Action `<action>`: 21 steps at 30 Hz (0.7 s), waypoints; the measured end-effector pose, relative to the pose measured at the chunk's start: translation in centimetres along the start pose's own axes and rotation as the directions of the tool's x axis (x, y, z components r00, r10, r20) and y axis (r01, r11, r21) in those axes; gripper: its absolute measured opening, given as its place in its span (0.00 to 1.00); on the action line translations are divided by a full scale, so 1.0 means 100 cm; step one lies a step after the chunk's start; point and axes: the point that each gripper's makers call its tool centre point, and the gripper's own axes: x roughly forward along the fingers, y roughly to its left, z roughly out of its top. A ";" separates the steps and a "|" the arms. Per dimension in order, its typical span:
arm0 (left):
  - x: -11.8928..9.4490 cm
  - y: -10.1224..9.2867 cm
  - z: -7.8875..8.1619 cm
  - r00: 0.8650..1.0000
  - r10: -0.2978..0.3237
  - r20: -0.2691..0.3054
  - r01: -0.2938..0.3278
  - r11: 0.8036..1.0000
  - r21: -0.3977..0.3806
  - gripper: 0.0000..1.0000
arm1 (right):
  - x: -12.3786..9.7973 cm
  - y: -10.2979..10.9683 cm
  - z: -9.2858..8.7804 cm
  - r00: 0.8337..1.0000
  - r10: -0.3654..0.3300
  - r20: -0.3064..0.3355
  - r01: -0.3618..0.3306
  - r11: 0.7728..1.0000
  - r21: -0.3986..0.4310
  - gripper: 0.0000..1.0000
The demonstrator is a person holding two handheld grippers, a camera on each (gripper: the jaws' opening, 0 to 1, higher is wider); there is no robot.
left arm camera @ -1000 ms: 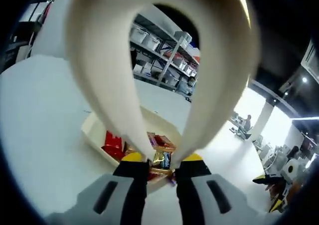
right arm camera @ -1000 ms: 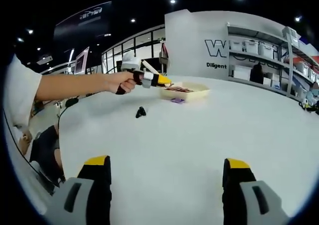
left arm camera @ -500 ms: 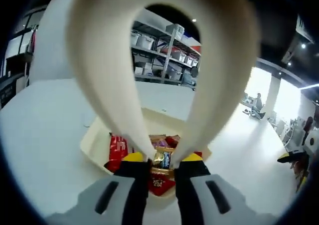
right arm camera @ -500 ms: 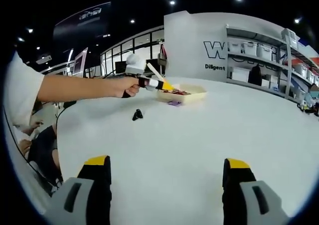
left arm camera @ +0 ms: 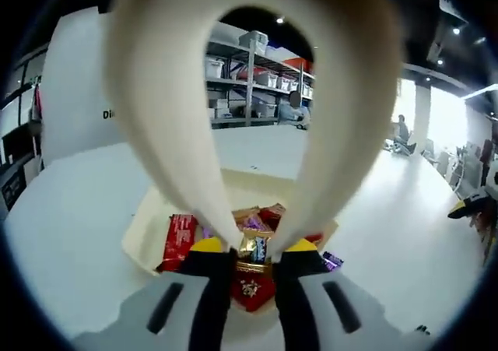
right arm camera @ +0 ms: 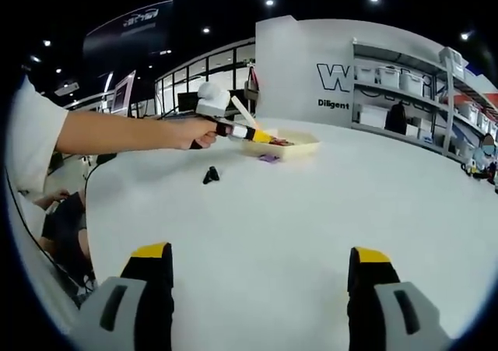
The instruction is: Place the target food into the container with the food tongs after gripping and lifting it, then release it inside without dropping or visibly crushing the food.
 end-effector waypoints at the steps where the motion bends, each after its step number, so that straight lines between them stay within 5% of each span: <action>1: 0.001 0.000 0.000 1.000 -0.002 -0.002 0.002 1.000 -0.002 0.19 | 0.000 0.000 0.001 1.000 0.001 0.002 -0.001 1.000 0.000 0.92; 12: -0.006 0.002 0.010 1.000 -0.003 0.024 0.004 1.000 -0.023 0.21 | -0.004 -0.003 0.002 1.000 -0.002 0.012 0.001 1.000 0.007 0.92; 21: -0.031 -0.020 0.026 0.996 -0.061 0.063 0.063 0.998 -0.027 0.22 | -0.006 0.006 0.011 0.999 0.009 0.030 -0.009 1.000 -0.006 0.92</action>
